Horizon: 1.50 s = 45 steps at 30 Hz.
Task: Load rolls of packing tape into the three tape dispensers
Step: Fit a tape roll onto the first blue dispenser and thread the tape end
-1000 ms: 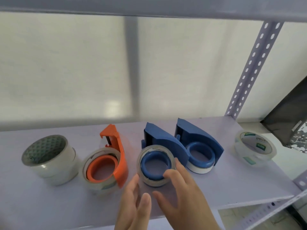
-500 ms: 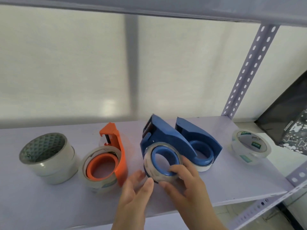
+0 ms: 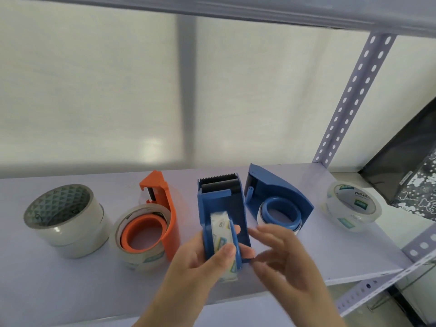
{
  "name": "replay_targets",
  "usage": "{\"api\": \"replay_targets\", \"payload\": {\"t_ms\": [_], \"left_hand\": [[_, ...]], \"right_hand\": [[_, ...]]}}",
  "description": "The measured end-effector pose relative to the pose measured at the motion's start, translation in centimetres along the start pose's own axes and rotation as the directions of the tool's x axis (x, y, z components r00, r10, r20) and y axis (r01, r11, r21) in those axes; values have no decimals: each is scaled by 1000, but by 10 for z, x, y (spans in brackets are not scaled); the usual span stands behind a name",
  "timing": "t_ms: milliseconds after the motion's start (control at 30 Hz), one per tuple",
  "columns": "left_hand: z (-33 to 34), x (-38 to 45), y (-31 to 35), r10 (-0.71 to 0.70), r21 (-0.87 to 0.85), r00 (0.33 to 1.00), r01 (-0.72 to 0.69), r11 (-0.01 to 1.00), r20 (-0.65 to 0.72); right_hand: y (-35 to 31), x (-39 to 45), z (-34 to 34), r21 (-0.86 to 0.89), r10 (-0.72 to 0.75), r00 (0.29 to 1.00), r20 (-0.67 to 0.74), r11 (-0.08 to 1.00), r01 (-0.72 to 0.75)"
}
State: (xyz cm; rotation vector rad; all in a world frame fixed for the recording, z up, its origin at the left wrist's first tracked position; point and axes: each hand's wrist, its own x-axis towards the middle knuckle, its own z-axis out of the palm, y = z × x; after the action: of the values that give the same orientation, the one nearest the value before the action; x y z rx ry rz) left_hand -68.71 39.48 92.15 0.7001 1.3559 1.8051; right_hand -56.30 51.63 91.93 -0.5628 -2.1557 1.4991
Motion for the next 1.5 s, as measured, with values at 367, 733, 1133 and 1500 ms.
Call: {"api": "replay_targets", "payload": {"t_ms": [367,733,1133,1500], "left_hand": [[2,-2,-11,121,295,991,-134,946,64],[-7,-8,-7,152,354,984,-175,919,90],[1,-12,-5,73,399,991,-111,910,111],[7,-21,-2,-94,382,988,39,923,126]], "right_hand": [[-30,23,-3,-149,-190,974,125,967,208],[-27,27,-2,-356,-476,879,40,815,458],[-32,26,3,-501,-598,796,93,663,556],[-48,38,-3,-48,1,982,-188,999,-10]]}}
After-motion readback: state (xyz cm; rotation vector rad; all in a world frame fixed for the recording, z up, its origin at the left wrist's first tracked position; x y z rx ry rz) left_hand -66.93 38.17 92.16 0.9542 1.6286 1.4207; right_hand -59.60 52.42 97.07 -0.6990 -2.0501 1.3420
